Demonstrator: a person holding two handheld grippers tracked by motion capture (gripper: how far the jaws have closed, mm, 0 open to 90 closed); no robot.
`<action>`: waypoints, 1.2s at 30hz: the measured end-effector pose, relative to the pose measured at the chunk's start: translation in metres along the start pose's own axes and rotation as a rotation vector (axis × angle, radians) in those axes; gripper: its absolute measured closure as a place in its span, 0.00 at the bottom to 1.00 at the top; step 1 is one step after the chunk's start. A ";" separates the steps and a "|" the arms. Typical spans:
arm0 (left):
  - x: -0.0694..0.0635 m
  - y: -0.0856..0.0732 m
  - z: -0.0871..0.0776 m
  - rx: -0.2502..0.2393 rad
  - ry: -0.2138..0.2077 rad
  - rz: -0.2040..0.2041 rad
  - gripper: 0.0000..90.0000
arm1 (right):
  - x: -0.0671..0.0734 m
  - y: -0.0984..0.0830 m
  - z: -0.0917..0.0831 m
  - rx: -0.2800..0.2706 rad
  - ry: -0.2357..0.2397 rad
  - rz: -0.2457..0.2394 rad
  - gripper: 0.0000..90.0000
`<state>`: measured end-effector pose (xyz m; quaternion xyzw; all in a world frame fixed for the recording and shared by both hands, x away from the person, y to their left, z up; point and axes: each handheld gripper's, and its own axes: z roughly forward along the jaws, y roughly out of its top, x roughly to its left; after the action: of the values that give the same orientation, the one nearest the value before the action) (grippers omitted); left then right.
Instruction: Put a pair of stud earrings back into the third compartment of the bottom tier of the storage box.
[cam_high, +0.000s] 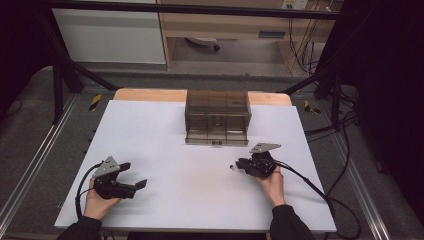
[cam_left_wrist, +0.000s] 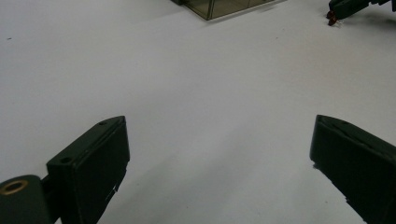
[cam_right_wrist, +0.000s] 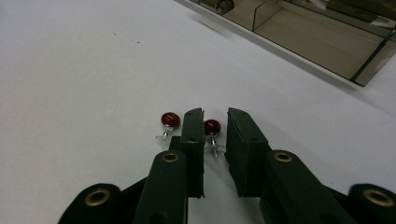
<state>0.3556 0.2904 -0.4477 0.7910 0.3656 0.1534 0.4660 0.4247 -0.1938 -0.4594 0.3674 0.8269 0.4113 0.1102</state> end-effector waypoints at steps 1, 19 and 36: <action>0.000 0.000 0.000 0.000 0.000 -0.001 0.05 | 0.000 0.000 0.000 0.000 -0.002 -0.001 0.90; 0.000 0.000 -0.001 -0.005 0.002 -0.002 0.05 | 0.002 0.004 -0.011 -0.030 0.005 -0.007 0.92; 0.000 0.000 -0.001 -0.004 0.002 -0.003 0.05 | 0.003 0.011 -0.033 -0.078 0.002 0.008 0.92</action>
<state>0.3553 0.2912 -0.4472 0.7893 0.3672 0.1542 0.4673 0.4123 -0.2070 -0.4297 0.3655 0.8089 0.4442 0.1219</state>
